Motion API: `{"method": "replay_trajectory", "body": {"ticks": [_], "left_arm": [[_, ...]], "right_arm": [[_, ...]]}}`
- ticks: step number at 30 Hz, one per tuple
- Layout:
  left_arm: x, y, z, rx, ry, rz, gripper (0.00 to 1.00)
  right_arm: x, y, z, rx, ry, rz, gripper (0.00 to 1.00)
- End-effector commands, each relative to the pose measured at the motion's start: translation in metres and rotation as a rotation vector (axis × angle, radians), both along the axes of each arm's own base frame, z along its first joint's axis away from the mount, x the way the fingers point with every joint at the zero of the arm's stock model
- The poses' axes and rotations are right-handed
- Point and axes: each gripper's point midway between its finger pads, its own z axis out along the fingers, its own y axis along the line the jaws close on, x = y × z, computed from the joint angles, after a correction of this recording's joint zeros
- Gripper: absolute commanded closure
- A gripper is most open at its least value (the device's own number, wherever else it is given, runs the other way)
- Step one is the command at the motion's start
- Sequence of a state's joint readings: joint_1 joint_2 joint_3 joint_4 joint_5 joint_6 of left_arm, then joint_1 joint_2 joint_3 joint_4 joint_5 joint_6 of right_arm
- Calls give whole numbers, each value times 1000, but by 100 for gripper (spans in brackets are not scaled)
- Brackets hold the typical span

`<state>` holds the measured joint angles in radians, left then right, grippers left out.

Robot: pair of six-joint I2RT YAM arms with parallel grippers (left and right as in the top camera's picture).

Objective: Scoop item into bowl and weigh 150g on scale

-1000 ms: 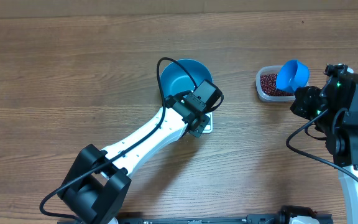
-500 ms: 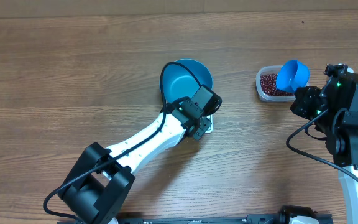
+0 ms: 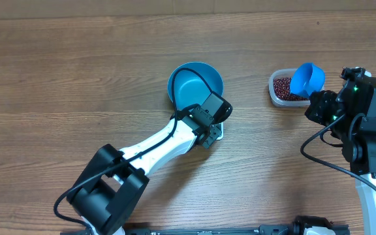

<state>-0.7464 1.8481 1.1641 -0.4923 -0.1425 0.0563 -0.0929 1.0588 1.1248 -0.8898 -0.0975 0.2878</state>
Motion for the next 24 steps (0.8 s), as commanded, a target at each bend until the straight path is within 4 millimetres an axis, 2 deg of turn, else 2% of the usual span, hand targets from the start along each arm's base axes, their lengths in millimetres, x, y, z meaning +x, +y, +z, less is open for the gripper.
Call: {"method": "replay_trajectory", "body": {"ticks": [1,11,16,24], "left_arm": [[-4,3,-14,25,21,-15,96],[5,6,-17,48,-14,3,96],[4,9,-26,68,-1,5,96],[2,10,-28,76,8,5,96]], "right_arm": [[4,-3,13,-7,-38,-4,96],[3,-3,13,-7,-38,-4,96],[3,-3,13,-6,-34,-4,96],[3,-3,13,-6,-34,-5,96]]}}
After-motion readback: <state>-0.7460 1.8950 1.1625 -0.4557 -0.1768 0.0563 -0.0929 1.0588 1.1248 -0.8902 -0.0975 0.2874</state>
